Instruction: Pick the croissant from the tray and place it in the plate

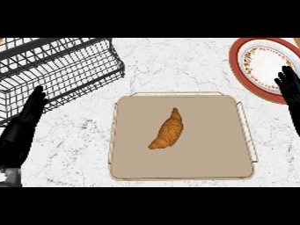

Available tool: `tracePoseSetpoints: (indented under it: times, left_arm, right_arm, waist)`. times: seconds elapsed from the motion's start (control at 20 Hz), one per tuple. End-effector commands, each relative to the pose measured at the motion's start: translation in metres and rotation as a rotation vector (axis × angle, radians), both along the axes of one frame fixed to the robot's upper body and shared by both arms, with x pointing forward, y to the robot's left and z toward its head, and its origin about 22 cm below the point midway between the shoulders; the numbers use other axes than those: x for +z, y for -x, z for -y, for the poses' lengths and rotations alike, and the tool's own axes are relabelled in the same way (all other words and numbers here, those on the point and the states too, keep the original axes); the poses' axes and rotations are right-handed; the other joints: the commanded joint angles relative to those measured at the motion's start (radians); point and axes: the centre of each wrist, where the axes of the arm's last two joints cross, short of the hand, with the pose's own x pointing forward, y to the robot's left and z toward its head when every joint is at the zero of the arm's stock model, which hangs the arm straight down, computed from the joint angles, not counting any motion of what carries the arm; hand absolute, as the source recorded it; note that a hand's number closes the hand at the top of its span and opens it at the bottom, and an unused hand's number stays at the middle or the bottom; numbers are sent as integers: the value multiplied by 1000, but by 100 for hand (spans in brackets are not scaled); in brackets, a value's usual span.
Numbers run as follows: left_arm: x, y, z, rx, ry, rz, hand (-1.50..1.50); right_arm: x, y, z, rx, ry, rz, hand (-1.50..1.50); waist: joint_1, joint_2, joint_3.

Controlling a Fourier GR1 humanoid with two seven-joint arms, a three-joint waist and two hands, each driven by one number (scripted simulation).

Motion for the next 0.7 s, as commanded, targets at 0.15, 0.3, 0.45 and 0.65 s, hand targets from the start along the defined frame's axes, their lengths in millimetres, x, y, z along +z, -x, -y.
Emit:
tracePoseSetpoints:
  times: [0.15, 0.3, 0.45, 0.65]
  left_arm:
    - [-53, 9, 17, 54, 137, -275, 0]
    - [-60, 17, 27, 43, 183, -296, 0]
    - [-74, 25, 38, 37, 275, -372, 0]
    - [-68, 19, 44, 29, 300, -404, 0]
  right_arm:
    - [60, -18, -44, -233, 36, 117, 150]
    - [50, 1, 27, -325, 619, -71, 150]
    - [43, 1, -15, -691, 304, 104, -150]
    - [38, 31, -83, -710, 206, 213, -150]
  waist:
    - [-28, -40, -3]
    - [-52, -11, -48]
    - [-62, -50, -8]
    - [-56, -52, -3]
